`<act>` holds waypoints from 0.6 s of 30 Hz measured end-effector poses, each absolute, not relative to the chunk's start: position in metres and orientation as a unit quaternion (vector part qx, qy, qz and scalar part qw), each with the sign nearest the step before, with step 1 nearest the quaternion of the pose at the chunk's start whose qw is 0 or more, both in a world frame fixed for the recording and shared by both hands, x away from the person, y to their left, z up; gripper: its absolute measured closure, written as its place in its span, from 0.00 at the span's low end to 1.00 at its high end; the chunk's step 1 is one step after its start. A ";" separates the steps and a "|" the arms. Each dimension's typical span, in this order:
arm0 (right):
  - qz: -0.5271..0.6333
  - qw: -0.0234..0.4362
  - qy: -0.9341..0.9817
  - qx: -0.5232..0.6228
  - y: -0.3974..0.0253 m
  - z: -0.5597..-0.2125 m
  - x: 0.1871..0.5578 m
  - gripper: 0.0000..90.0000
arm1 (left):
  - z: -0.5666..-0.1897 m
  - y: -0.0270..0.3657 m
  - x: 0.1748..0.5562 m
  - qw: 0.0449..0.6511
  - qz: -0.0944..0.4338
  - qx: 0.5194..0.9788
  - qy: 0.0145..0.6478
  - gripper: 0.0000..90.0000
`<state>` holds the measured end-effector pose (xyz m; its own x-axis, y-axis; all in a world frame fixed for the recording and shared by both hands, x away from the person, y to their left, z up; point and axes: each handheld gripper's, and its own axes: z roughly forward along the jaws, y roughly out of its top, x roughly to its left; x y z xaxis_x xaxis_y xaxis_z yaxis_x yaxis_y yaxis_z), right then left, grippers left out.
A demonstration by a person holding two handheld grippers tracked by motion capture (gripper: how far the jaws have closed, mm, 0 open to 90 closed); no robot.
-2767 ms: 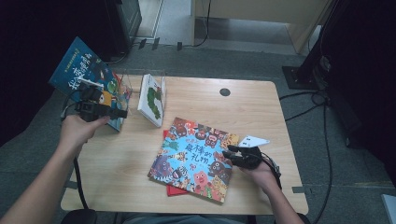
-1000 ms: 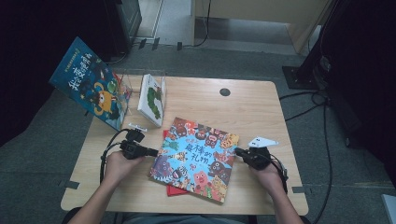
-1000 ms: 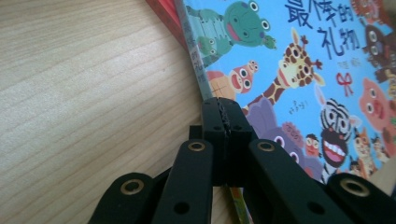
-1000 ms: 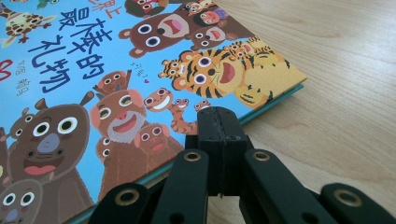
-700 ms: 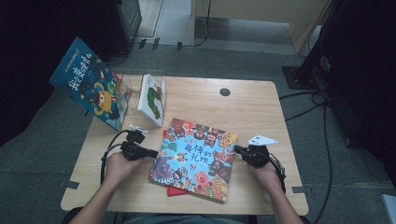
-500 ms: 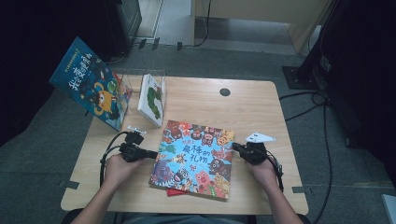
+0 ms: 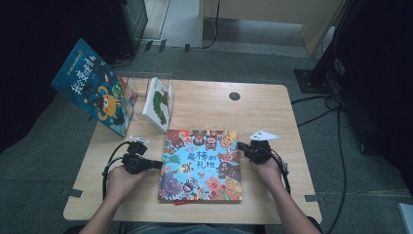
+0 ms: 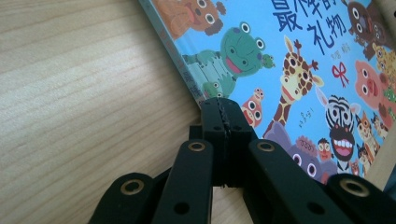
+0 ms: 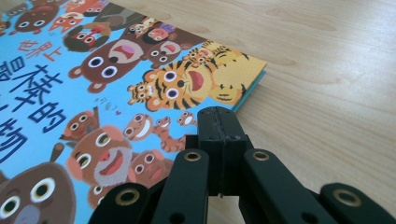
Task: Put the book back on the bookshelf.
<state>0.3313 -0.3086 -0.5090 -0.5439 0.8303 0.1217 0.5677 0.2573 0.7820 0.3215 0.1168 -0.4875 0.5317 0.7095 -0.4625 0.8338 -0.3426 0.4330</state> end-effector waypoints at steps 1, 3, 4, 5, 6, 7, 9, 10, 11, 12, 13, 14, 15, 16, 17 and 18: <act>0.410 0.164 0.776 0.450 -0.308 -0.509 0.334 1.00 | -0.487 0.117 0.321 0.321 -0.096 0.815 0.473 1.00; 0.414 0.168 0.771 0.455 -0.306 -0.510 0.338 1.00 | -0.487 0.116 0.319 0.321 -0.097 0.814 0.475 1.00; 0.414 0.169 0.770 0.454 -0.306 -0.510 0.339 1.00 | -0.487 0.116 0.318 0.320 -0.098 0.815 0.474 1.00; 0.415 0.167 0.770 0.455 -0.306 -0.511 0.341 1.00 | -0.487 0.116 0.317 0.320 -0.098 0.815 0.473 1.00; 0.416 0.165 0.769 0.457 -0.306 -0.511 0.341 1.00 | -0.487 0.116 0.316 0.320 -0.098 0.815 0.473 1.00; 0.413 0.164 0.770 0.459 -0.305 -0.510 0.342 1.00 | -0.487 0.115 0.315 0.319 -0.098 0.816 0.472 1.00; 0.408 0.168 0.773 0.455 -0.303 -0.509 0.345 1.00 | -0.487 0.113 0.312 0.317 -0.102 0.818 0.469 1.00; 0.410 0.169 0.771 0.458 -0.303 -0.509 0.347 1.00 | -0.487 0.113 0.311 0.317 -0.105 0.818 0.468 1.00; 0.412 0.170 0.768 0.461 -0.302 -0.510 0.349 1.00 | -0.488 0.112 0.309 0.318 -0.107 0.818 0.466 1.00; 0.415 0.169 0.765 0.462 -0.301 -0.510 0.351 1.00 | -0.488 0.112 0.307 0.319 -0.113 0.818 0.465 1.00; 0.417 0.170 0.764 0.462 -0.301 -0.511 0.352 1.00 | -0.489 0.112 0.306 0.321 -0.120 0.817 0.464 1.00; 0.418 0.172 0.762 0.463 -0.301 -0.511 0.353 1.00 | -0.489 0.111 0.305 0.325 -0.122 0.816 0.463 1.00; 0.419 0.172 0.762 0.463 -0.301 -0.511 0.354 1.00 | -0.489 0.110 0.305 0.325 -0.122 0.817 0.460 1.00; 0.419 0.174 0.762 0.462 -0.301 -0.512 0.355 1.00 | -0.488 0.110 0.306 0.327 -0.120 0.818 0.457 1.00; 0.418 0.175 0.764 0.459 -0.301 -0.511 0.355 1.00 | -0.488 0.110 0.307 0.330 -0.121 0.817 0.458 1.00; 0.416 0.174 0.765 0.459 -0.301 -0.511 0.354 1.00 | -0.488 0.110 0.310 0.333 -0.123 0.816 0.456 1.00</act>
<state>0.3541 -0.3010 -0.5114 -0.5184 0.8474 0.1150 0.5569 0.2325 0.7974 0.3095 0.1105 -0.4878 0.5545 0.6624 -0.5037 0.8258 -0.3628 0.4319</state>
